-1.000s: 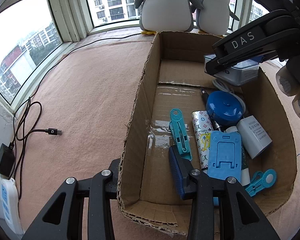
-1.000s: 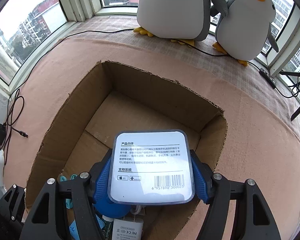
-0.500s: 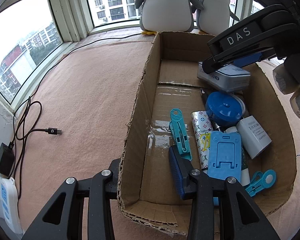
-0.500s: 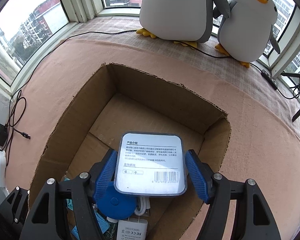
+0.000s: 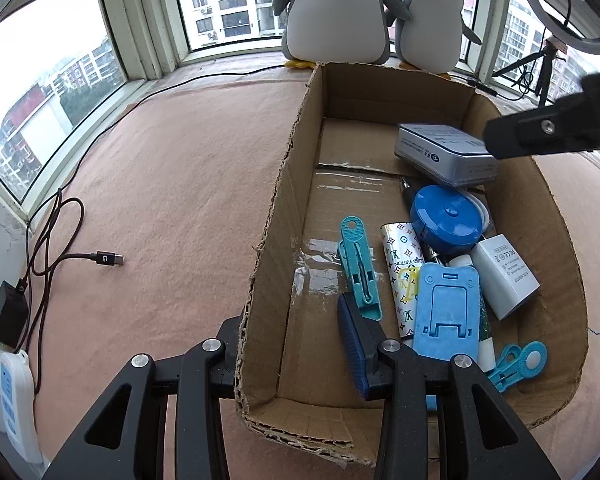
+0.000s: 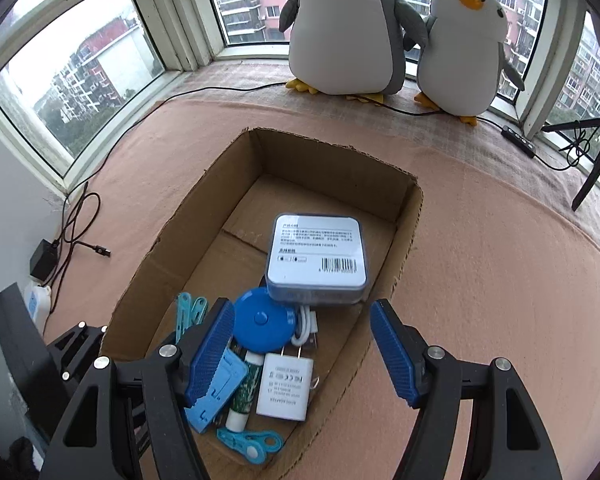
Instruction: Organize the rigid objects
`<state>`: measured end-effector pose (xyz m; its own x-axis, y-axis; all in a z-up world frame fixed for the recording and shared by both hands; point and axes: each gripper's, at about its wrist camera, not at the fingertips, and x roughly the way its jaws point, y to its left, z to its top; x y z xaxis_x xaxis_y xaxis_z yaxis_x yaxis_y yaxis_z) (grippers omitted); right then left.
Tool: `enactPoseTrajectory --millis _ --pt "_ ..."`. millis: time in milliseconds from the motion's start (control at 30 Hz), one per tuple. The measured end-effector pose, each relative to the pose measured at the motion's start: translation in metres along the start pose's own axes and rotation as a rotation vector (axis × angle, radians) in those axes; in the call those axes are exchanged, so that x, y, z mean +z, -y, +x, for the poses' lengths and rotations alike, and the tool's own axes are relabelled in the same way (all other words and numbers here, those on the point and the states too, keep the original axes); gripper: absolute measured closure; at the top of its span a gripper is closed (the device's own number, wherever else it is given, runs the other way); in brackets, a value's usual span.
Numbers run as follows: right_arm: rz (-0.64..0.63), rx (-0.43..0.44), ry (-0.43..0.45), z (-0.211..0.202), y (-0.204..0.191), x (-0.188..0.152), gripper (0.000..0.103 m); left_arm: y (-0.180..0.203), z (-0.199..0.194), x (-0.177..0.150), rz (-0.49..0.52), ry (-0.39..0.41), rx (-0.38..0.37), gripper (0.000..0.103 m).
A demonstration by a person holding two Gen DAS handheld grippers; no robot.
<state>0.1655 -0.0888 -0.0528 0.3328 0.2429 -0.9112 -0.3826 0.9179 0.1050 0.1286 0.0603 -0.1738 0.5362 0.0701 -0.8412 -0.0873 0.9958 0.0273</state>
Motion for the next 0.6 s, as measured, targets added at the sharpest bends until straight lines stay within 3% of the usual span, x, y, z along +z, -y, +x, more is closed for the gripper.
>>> enactPoseTrajectory --millis 133,233,600 --pt "0.008 0.006 0.029 -0.022 0.002 -0.022 0.036 0.0 -0.011 -0.001 -0.005 0.016 0.014 0.059" --pt "0.025 0.011 0.053 -0.038 0.005 -0.037 0.036 0.003 -0.025 -0.003 0.007 0.035 0.017 0.051" --pt "0.065 0.009 0.119 -0.088 0.014 -0.081 0.033 0.017 -0.106 -0.016 0.007 0.128 -0.011 0.034"
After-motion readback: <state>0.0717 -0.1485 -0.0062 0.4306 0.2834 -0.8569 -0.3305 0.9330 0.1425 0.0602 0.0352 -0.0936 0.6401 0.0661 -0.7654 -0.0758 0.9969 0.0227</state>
